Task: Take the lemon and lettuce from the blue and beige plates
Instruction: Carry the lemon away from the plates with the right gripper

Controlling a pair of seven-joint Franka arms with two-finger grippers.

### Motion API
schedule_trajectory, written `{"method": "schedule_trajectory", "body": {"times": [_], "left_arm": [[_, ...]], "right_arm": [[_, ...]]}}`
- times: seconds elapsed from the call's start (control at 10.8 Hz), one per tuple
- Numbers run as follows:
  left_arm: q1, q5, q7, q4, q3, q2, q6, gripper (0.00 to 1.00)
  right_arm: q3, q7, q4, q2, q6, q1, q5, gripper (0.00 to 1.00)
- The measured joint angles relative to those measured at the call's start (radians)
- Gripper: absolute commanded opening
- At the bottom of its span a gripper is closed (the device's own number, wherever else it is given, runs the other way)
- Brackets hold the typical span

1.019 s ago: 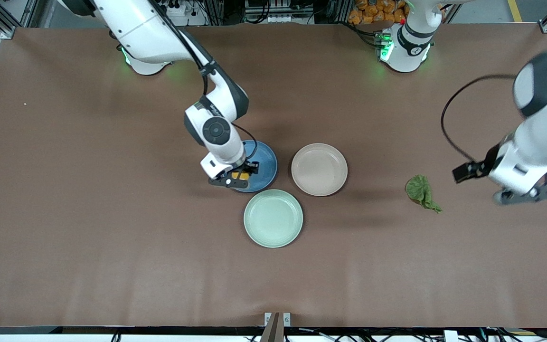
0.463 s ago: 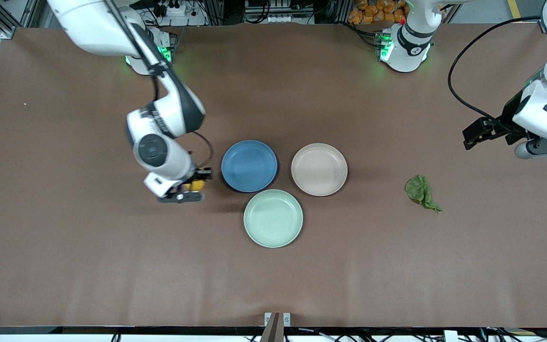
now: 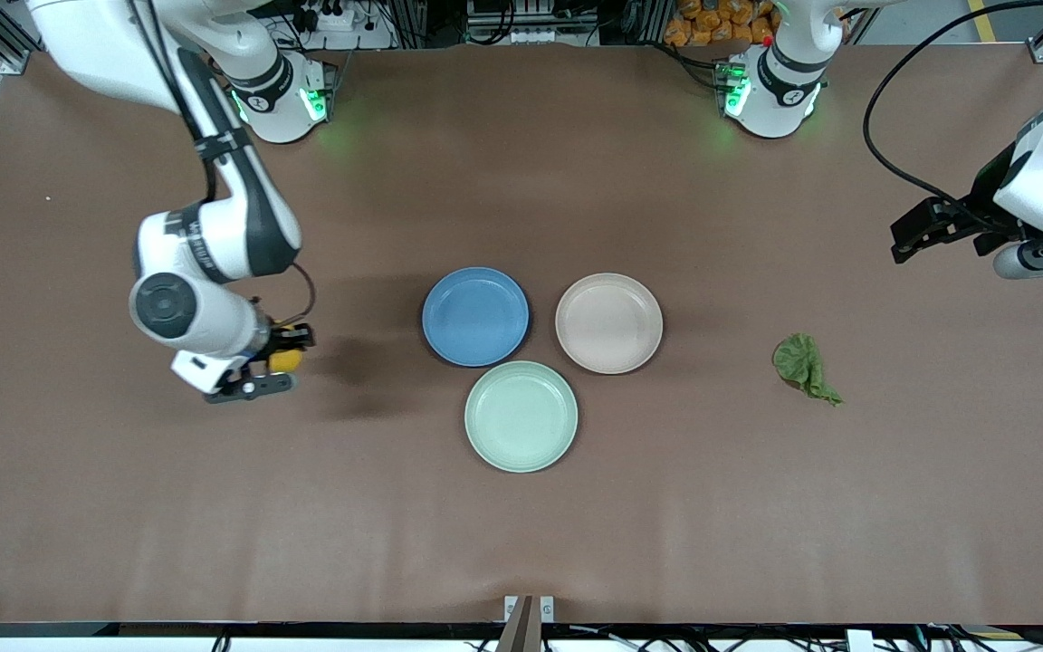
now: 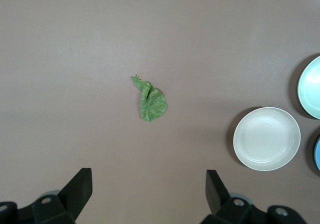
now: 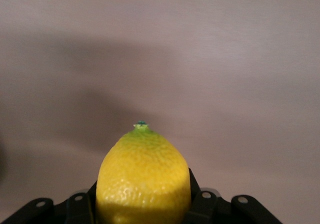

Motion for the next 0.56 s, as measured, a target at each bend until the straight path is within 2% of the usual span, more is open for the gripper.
{"method": "schedule_trajectory", "body": {"times": [0.19,0.56], "left_arm": [[0.001,-0.001,0.015,0.002,0.0,-0.004,-0.004,1.0],[0.002,-0.021,0.053,0.004,0.007,-0.023,-0.011,1.0]], "right_arm": [[-0.062,-0.118,-0.034,0.0,0.034,-0.03,0.0,0.08],[-0.071,-0.156,-0.182,0.005,0.268,-0.074,0.0,0.08]]}}
